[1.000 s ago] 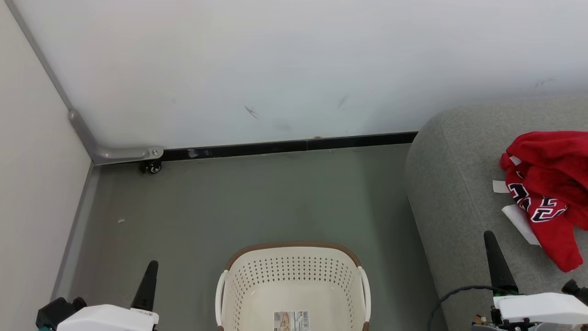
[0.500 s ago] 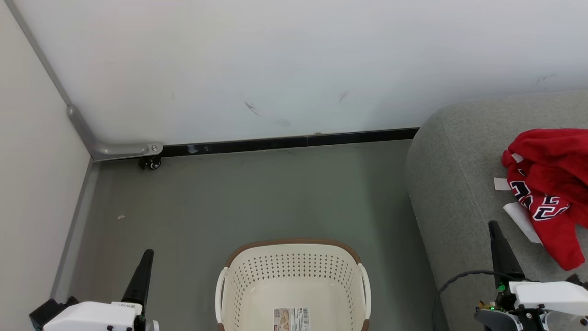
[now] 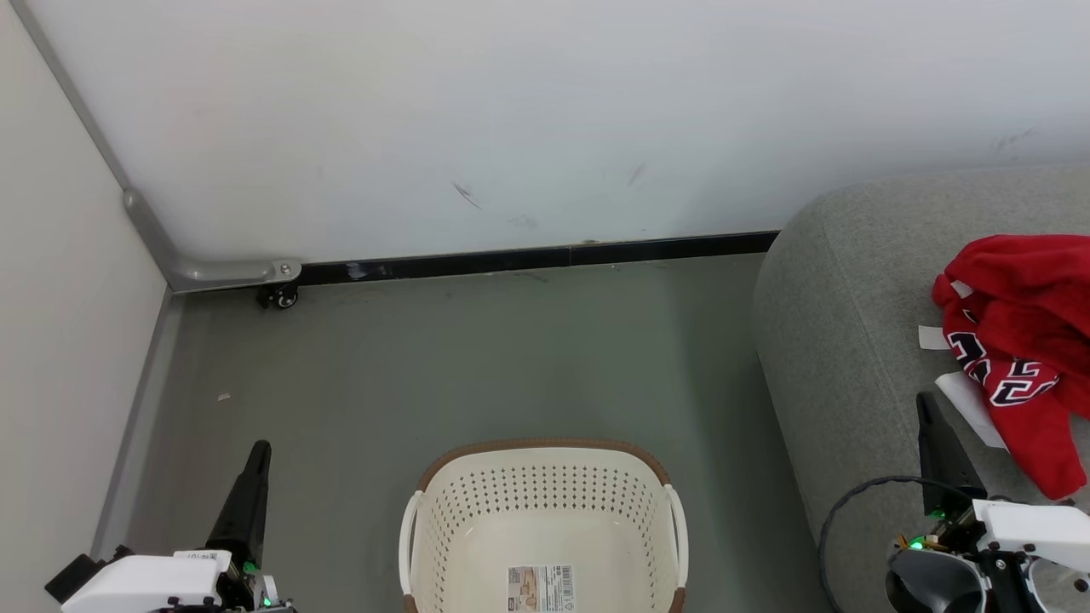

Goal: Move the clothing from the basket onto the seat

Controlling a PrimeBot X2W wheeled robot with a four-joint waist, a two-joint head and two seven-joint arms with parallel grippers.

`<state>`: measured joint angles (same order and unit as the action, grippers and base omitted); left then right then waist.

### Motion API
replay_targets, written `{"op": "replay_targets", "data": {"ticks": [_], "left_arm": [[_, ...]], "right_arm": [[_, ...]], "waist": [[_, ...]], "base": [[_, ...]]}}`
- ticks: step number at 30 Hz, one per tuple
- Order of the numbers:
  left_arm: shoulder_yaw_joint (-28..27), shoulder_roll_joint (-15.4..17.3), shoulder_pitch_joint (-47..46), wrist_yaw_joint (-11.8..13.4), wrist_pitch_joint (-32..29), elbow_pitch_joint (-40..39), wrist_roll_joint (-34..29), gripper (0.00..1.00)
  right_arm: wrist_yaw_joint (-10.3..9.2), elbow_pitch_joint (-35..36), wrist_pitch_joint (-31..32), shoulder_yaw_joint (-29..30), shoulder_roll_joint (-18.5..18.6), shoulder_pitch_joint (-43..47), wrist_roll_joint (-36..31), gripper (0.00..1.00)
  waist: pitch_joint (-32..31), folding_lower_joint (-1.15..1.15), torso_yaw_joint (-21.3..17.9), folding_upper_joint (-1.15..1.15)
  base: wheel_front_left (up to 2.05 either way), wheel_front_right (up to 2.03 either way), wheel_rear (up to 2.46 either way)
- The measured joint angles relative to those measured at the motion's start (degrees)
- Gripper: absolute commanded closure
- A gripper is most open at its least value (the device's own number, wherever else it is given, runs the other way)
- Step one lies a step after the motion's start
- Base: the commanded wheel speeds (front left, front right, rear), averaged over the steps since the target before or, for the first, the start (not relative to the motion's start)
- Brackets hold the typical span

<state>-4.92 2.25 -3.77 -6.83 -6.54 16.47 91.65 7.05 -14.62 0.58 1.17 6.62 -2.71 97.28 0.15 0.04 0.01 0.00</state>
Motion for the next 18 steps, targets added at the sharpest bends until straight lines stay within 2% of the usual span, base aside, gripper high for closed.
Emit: {"op": "replay_targets", "data": {"ticks": [18], "left_arm": [[0.0, -0.1, 0.0, 0.0, 0.0, 0.0, 0.0, 1.00]], "right_arm": [[0.00, -0.2, 0.0, 0.2, 0.0, 0.0, 0.0, 1.00]], "waist": [[0.0, -0.01, 0.0, 0.00]], "base": [[0.00, 0.00, 0.00]]}}
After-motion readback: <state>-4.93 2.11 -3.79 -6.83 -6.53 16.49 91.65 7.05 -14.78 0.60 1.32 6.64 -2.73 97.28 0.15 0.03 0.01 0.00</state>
